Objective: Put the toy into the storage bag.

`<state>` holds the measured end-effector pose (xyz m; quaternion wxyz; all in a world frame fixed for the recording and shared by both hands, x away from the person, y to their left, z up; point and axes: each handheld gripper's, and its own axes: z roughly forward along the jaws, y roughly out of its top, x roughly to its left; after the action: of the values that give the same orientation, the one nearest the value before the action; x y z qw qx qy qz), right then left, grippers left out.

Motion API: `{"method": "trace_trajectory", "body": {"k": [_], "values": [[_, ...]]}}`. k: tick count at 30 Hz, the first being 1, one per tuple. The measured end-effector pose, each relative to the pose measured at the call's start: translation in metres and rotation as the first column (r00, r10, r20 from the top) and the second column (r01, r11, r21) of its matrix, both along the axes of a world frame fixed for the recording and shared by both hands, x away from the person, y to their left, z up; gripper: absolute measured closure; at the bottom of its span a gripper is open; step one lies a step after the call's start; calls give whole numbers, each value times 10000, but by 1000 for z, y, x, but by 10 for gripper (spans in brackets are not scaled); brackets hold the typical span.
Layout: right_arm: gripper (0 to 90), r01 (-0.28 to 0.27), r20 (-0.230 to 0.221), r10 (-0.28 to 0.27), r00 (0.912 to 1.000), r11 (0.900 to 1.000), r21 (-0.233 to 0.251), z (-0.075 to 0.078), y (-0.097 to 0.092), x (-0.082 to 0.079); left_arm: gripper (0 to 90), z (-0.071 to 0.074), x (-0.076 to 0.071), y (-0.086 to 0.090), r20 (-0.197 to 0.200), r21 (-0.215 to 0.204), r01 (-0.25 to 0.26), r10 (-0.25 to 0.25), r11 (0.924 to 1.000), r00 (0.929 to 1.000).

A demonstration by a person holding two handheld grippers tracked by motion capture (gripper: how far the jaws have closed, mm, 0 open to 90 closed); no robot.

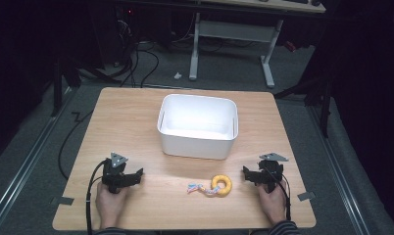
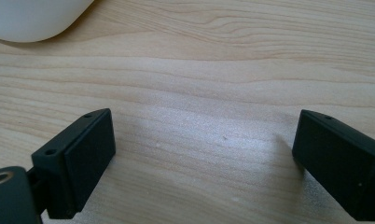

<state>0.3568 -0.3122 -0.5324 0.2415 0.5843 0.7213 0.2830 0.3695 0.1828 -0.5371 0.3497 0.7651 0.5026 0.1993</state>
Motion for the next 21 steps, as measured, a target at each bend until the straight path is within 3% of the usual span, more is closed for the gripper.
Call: {"method": "trace_trajectory", "body": {"k": [3,7,21], "values": [[63,-32,19,32,10000,10000,2,0,0,0,161,0,1,2,-14,-175,7,-7,9998,10000],[64,-35,18,35,10000,10000,9,0,0,-1,171,0,1,-3,70,360,-19,17,9994,10000],[76,-334,39,334,9994,9994,7,0,1,-1,179,0,-1,-3,81,306,-115,112,9995,9999]]}}
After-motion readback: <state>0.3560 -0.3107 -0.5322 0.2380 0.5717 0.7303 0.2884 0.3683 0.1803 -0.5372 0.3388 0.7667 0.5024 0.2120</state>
